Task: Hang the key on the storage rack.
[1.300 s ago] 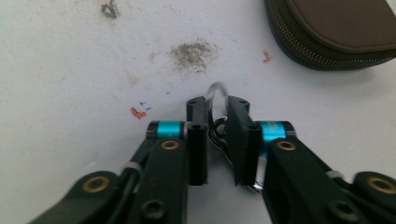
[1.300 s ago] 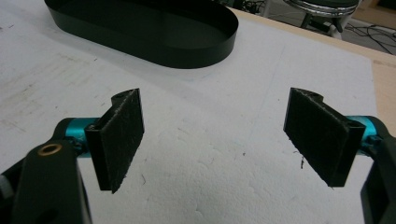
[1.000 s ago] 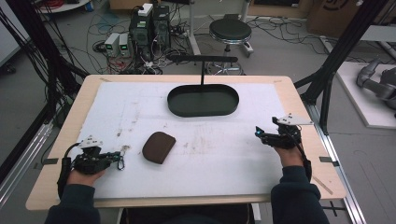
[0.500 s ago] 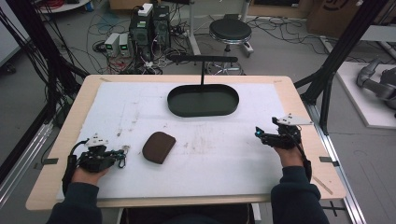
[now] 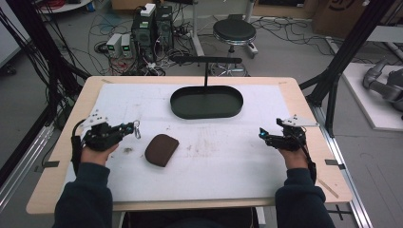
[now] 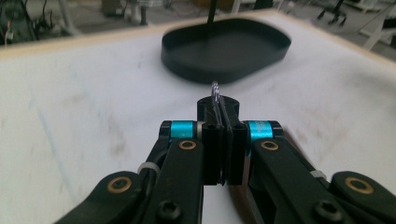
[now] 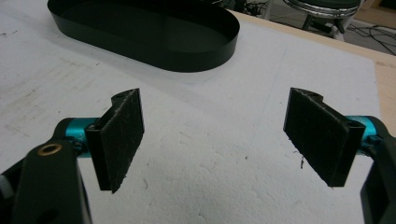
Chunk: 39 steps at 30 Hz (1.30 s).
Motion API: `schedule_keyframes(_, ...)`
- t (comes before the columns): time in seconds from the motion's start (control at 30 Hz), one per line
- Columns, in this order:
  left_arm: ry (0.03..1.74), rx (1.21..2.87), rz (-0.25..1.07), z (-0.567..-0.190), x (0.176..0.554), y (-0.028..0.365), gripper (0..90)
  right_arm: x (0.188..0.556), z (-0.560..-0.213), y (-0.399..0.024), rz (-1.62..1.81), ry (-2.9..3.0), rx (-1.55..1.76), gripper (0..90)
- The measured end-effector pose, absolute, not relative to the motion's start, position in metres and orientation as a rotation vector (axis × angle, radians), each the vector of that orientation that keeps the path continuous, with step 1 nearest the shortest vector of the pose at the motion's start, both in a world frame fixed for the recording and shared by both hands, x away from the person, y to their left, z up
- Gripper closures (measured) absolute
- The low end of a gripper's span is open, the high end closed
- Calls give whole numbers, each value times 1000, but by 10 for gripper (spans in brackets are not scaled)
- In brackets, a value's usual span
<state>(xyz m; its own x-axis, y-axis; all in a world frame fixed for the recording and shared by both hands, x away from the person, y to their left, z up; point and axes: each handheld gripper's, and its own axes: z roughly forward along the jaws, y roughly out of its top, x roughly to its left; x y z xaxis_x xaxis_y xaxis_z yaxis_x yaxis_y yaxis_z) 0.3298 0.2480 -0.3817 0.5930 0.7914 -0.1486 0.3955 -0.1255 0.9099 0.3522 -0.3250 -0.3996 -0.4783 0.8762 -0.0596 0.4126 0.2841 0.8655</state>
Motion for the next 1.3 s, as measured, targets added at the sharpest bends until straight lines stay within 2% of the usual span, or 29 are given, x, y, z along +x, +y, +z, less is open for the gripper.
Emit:
schedule_keyframes(0.27, 806, 1744, 518, -342, 386, 212, 879, 355, -401, -327, 1127, 2021, 1153, 205)
schedule_keyframes(0.57, 721, 1788, 486, -324, 447, 172, 879, 356, -401, -328, 1136, 2017, 1160, 205)
schedule_keyframes(0.87, 709, 1815, 493, -312, 480, 145, 880, 355, -402, -330, 1133, 2021, 1163, 205)
schedule_keyframes(1.3, 710, 1803, 517, -297, 515, 132, 880, 355, -402, -332, 1140, 2016, 1167, 205)
